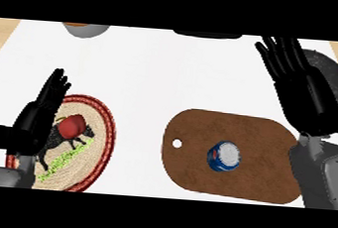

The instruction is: Pick the can from the cutting board and place it in the pan

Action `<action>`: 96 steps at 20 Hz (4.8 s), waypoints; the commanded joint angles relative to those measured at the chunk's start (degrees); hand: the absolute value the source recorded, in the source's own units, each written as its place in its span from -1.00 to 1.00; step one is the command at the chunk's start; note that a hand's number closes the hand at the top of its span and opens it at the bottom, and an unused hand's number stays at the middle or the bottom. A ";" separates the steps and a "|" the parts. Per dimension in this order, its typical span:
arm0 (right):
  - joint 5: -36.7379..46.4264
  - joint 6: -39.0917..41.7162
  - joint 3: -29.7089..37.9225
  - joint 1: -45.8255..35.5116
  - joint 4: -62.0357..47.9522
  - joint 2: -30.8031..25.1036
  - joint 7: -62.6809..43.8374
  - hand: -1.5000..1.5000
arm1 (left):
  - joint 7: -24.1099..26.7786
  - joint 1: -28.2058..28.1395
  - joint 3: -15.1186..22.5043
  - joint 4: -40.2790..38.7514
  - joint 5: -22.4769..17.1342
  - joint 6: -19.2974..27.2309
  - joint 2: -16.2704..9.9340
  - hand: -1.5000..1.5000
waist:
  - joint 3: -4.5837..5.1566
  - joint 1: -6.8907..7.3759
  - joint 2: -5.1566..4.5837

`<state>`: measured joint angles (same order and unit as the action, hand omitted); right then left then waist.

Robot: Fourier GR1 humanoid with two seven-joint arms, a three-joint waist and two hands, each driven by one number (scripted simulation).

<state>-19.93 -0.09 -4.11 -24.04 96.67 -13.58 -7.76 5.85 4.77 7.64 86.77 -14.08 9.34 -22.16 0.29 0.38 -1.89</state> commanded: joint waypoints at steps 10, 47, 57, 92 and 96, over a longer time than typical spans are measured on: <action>31.90 -15.56 -7.05 11.65 -19.31 -13.74 -12.88 1.00 | -9.77 2.22 6.12 1.21 3.89 -3.85 -3.30 0.00 | -0.21 -1.52 1.62; 18.78 21.43 -28.58 -11.39 -17.12 -6.42 -73.62 -1.00 | -15.00 5.99 5.79 1.87 8.02 -4.63 1.50 0.00 | -0.18 -0.18 1.98; 19.64 20.58 -33.79 -8.79 -17.87 -7.89 -71.66 -1.00 | -15.78 5.56 3.53 2.18 7.32 -6.30 0.64 0.00 | -0.23 -0.58 2.04; 51.26 0.35 -41.94 1.59 -2.46 -15.72 -39.03 1.00 | -15.86 1.86 0.63 4.46 10.95 -7.60 2.96 0.00 | -0.38 -2.24 2.62; 61.17 -7.17 -39.88 -1.22 1.44 -18.02 -39.46 1.00 | -16.31 3.06 0.68 3.34 10.55 -7.64 4.09 0.00 | -0.33 -2.16 2.48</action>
<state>32.35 -0.42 -44.32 -24.71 93.55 -28.58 -48.94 -10.10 7.30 7.81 90.54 -4.36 0.62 -19.29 -0.03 -1.38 0.59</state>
